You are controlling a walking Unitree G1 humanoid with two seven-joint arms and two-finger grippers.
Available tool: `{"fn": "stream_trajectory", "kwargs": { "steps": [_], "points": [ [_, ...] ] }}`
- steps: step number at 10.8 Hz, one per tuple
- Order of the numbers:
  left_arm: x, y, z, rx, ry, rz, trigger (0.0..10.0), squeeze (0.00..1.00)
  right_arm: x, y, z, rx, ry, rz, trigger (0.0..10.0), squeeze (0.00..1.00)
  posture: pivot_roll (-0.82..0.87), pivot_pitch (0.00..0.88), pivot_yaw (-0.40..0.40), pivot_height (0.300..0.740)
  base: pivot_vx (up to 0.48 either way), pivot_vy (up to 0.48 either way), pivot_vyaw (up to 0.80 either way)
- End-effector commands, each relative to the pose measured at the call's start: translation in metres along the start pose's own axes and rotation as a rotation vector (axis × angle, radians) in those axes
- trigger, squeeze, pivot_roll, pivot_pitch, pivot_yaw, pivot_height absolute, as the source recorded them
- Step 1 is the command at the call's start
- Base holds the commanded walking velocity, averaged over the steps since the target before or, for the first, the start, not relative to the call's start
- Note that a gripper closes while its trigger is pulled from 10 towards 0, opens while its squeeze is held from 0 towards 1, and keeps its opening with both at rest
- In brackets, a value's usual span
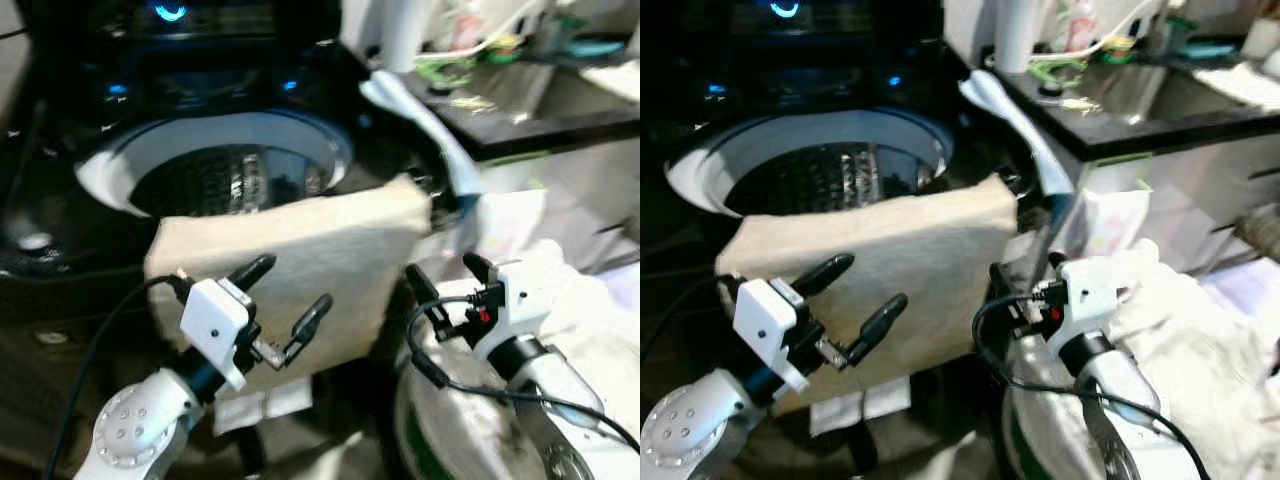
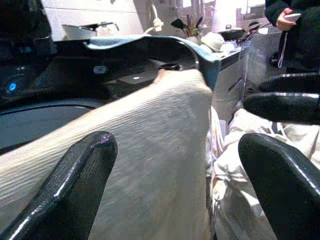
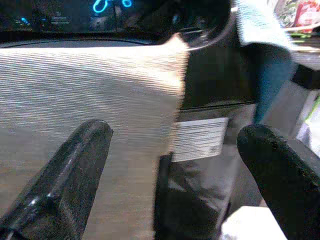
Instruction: Clothes washing
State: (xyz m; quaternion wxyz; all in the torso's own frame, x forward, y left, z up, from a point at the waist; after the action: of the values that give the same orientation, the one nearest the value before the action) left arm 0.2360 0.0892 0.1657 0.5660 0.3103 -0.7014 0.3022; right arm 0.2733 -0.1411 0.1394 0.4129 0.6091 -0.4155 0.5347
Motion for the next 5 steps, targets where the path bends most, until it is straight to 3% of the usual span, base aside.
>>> {"fn": "stream_trajectory", "kwargs": {
  "steps": [1, 4, 5],
  "points": [
    [0.0, -0.002, 0.004, -0.015, -0.003, 0.004, 10.0, 0.0, -0.002, 0.0, 0.005, -0.02, 0.011, -0.016, 10.0, 0.0, -0.03, 0.0, 0.003, 0.719, 0.0, -0.379, 0.0],
    [-0.006, -0.006, -0.003, -0.034, -0.006, -0.03, 10.0, 0.0, -0.009, 0.001, 0.008, -0.036, 0.006, -0.054, 10.0, 0.0, -0.03, 0.0, 0.006, 0.719, 0.0, 0.0, 0.0],
    [-0.016, -0.007, -0.001, -0.063, -0.04, -0.08, 10.0, 0.0, -0.03, 0.0, 0.018, -0.074, 0.059, -0.155, 10.0, 0.0, -0.03, 0.0, 0.004, 0.719, 0.0, 0.0, 0.0]
  ]
}}
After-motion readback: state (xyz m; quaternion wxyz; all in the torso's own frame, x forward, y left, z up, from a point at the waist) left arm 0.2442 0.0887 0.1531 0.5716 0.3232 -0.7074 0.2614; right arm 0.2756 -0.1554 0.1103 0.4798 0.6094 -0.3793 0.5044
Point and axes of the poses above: a point about 5 cm out from each wrist's last joint towards the gripper, its own y axis pointing back from the gripper into the wrist, its own x axis along the axis of the wrist's last joint, z = x × y, the point moved 6 cm from there along -y, pointing out of the wrist towards the gripper, and after that the axes turned 3 degrees about -y, right-handed, at the moved point
